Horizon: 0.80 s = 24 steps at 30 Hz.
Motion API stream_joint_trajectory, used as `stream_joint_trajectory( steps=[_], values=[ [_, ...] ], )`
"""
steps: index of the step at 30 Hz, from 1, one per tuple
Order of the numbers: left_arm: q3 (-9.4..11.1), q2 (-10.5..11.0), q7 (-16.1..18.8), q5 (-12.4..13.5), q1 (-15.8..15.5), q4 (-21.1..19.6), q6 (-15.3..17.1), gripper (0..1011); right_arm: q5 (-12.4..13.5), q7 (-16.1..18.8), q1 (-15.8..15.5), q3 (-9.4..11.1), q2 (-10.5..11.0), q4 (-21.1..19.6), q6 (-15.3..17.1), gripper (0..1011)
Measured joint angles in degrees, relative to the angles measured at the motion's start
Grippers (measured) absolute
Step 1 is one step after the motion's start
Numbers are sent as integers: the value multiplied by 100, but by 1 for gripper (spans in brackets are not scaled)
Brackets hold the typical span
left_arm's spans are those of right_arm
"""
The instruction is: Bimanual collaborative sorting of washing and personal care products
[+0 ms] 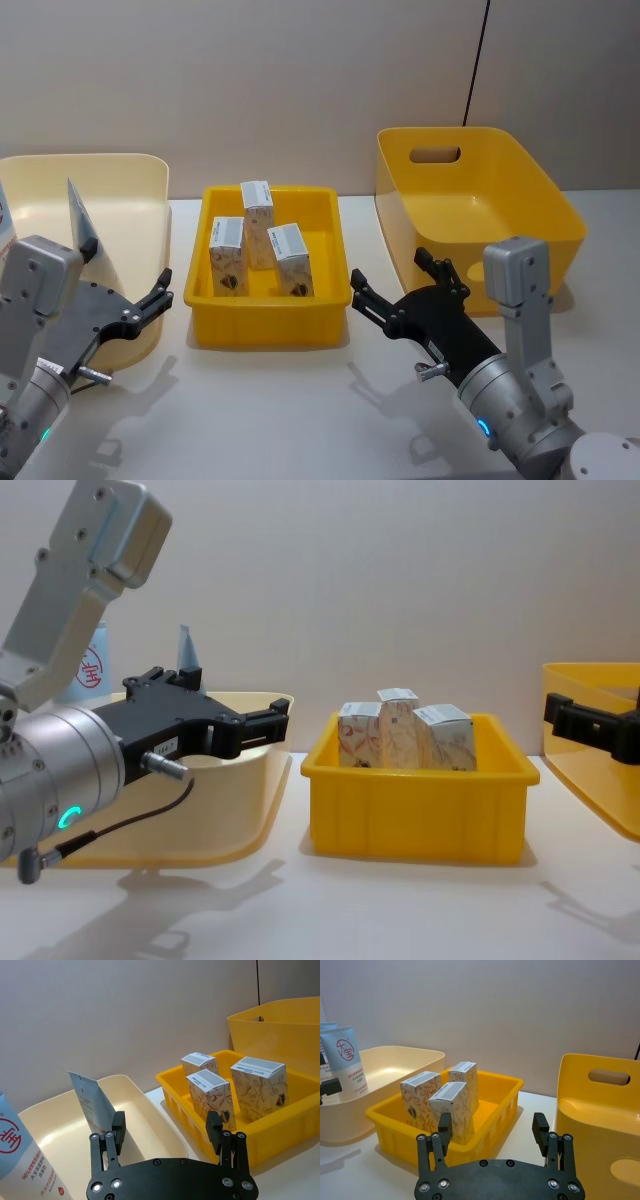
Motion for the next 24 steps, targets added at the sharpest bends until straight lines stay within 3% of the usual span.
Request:
stream_joint_trajectory(
  steps=[24],
  values=[
    [0, 0, 0, 0, 0, 0, 0, 1003, 0, 0, 0, 0, 0, 0, 0, 1001]
  ],
)
